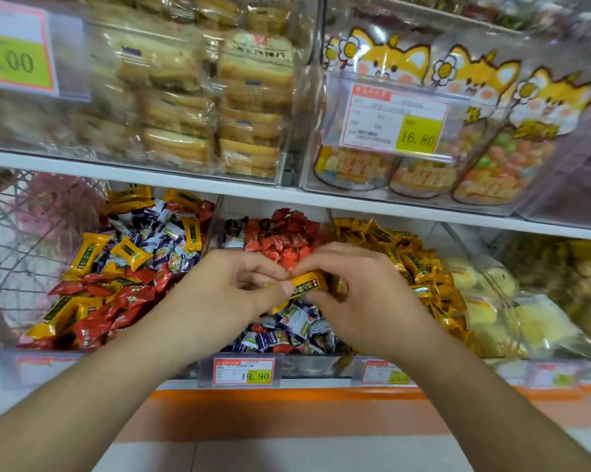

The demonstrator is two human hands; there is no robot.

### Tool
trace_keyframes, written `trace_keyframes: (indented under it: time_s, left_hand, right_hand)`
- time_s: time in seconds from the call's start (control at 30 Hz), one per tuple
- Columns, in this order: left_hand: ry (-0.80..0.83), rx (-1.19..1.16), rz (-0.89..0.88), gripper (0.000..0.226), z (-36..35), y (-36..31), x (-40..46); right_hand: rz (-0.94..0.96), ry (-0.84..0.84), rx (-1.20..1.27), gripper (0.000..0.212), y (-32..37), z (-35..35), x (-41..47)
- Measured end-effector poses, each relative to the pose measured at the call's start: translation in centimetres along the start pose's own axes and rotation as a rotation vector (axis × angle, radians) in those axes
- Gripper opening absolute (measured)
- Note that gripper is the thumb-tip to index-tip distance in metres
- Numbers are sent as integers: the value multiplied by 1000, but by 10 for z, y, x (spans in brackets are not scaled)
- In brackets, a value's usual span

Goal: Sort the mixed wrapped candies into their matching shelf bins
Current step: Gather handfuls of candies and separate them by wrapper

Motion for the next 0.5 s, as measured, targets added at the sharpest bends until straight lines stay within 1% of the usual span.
trace_keyframes:
  time_s: [0.07,0.1,0.2,0.27,0.37,0.43,0.5]
  left_hand:
    - [-27,2,3,13,1,1,0]
    - [-48,55,-19,13,4,0,1]
    - [-142,362,-111,14,23,-3,1]
    - [-173,612,-165,26,37,-3,1]
    - [-148,816,-183,46,55,8,4]
    - [-95,880,-135,56,63,19,6]
    - [-43,892,-83,60,66,28,6]
  right_hand:
    - [-52,-62,-70,26,-11,9,-3]
    - [-106,-98,-79,25,-19,17,-4]
    - [-354,-272,-135,28,-59,49,-8]
    - [-489,-351,-229,30,-84,62,-11]
    - [-562,-306,-314,43,-94,58,-8]
    - [-514,-253,-316,46,-81,47,1]
    - [-401,-169,-262,44,-57,26,13]
Point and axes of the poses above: each hand's wrist, its own x-axis towards the middle knuckle, its own z-axis out of the back of the hand, y = z × x, the point moved 7 cm from there along x, towards the middle knuckle, and after that the axes turned 5 degrees about -z, right-handed, at the moved point
